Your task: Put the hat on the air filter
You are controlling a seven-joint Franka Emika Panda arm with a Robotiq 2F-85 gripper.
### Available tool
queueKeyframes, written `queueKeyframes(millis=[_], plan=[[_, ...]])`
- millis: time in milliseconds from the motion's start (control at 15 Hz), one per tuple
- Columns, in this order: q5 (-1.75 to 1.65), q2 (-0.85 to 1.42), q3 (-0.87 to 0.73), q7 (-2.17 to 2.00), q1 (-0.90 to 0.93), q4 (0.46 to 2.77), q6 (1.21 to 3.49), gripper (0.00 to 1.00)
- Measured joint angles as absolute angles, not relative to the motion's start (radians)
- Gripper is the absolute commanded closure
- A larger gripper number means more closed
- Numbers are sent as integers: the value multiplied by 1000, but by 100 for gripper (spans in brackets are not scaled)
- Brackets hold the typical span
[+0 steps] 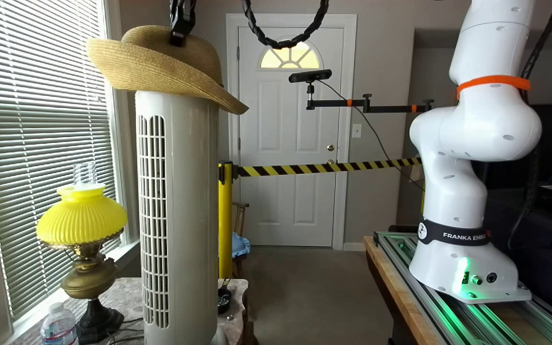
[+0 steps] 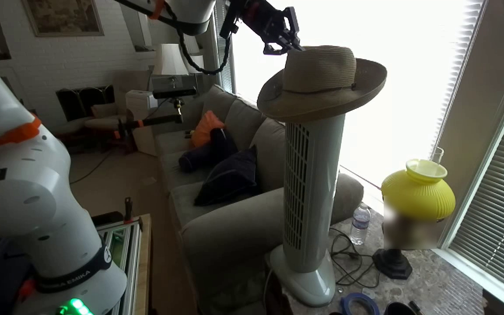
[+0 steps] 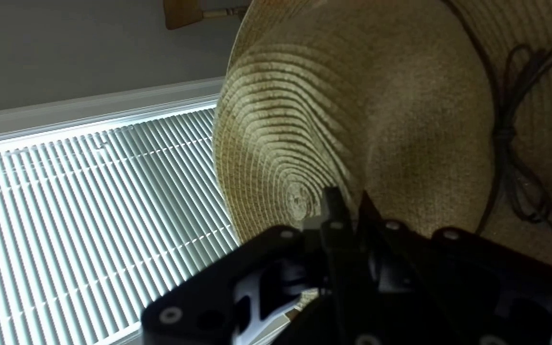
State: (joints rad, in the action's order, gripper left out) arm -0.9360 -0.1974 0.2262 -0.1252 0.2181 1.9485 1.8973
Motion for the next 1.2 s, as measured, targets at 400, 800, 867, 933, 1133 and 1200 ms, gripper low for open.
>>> queueKeyframes(millis=[400, 800, 867, 933, 1133, 1200], plan=[[-909, -253, 232, -122, 219, 1935, 1867, 17], [-897, -373, 332, -109, 224, 1842, 1518, 0], [-897, -381, 355, -99, 224, 1820, 1434, 0], [-893, -384, 375, -89, 226, 1797, 1354, 0], [-829, -385, 396, -71, 243, 1718, 1190, 0], [-790, -386, 391, -66, 247, 1690, 1162, 0]])
